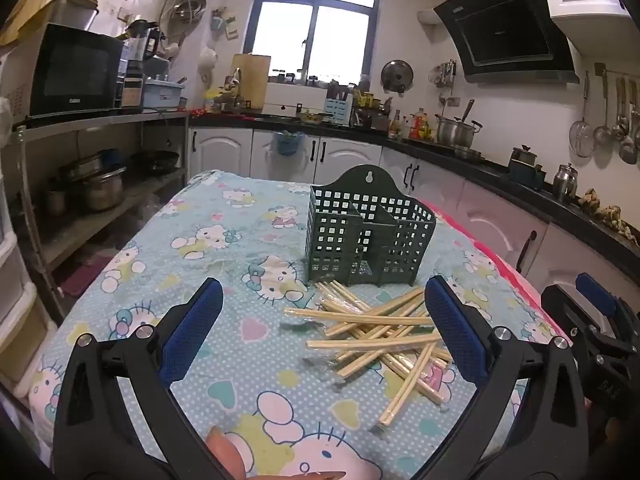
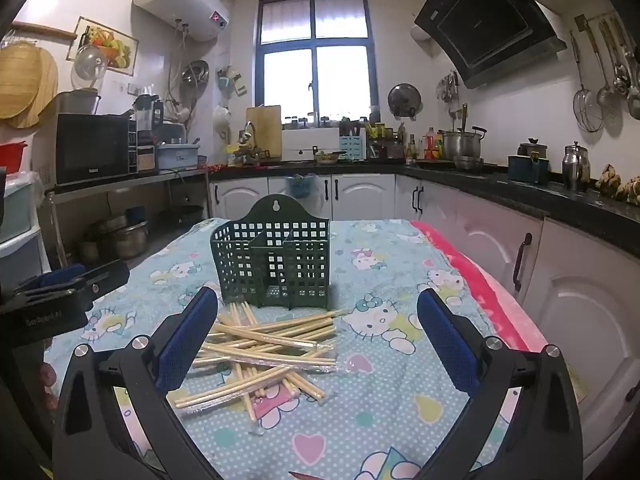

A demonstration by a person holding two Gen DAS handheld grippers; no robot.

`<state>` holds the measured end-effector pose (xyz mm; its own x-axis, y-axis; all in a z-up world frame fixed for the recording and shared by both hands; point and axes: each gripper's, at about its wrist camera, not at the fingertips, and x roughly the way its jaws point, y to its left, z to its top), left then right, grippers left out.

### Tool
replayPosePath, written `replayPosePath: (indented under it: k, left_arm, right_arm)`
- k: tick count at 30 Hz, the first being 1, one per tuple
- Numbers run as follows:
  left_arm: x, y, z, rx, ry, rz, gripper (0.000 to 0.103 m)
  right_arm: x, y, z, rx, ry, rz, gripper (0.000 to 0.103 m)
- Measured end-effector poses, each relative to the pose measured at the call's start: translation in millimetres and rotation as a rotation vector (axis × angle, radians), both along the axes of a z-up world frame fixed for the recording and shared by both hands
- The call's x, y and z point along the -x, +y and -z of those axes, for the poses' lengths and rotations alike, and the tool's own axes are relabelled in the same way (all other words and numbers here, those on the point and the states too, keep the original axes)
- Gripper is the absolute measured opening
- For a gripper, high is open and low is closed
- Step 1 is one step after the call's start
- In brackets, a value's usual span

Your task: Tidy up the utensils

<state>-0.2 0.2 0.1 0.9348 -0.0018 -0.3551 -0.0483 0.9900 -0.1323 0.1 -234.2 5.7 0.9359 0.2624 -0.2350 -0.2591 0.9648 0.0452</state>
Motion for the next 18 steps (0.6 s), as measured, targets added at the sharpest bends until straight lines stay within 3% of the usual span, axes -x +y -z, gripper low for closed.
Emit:
replayPosePath:
  k: [18]
  left_arm:
    - [-1.1, 0.4, 0.5, 0.008, -0.002, 0.008, 0.094]
  right_arm:
    - [2.7, 0.0, -6.4, 0.008, -0.021, 0.002, 0.097]
